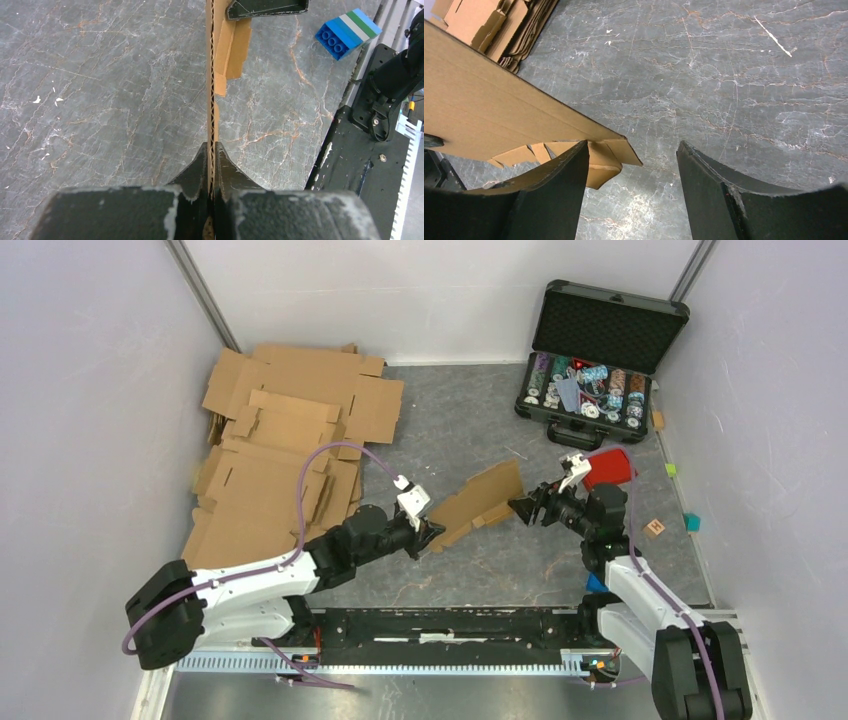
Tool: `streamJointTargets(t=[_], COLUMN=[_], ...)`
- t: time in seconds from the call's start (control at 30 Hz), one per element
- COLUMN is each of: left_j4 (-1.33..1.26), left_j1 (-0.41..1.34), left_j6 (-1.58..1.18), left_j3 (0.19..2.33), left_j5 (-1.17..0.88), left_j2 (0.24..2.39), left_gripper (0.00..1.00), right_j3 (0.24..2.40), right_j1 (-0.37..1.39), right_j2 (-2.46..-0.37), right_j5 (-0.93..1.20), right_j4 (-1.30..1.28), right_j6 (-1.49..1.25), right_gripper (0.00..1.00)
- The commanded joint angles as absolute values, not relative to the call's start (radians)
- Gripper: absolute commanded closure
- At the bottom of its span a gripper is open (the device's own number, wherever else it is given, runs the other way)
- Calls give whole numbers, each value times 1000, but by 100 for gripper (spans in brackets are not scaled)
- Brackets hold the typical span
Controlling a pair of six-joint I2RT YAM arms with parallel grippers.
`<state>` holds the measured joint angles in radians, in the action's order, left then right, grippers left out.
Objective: Fold the paper box
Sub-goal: Fold the paper box at the center of the board.
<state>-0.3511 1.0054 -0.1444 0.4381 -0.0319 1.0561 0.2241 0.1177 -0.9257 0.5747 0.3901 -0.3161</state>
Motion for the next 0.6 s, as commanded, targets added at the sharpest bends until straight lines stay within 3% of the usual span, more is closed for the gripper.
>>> streamJointTargets(t=[0.0, 0.57], left_j4=[-410, -405], left_j1=[1002, 1001], left_j6=[-166, -155], left_j3=[430, 437], left_j5=[-41, -58], left_j2=[1024, 1042], left_gripper=[98, 98], right_j3=[244, 241], right_j1=[117, 117], right_j2=[-896, -841], right_j5=[574, 689], right_j4=[368, 431], right_j6=[-295, -390], right_gripper=[30, 62])
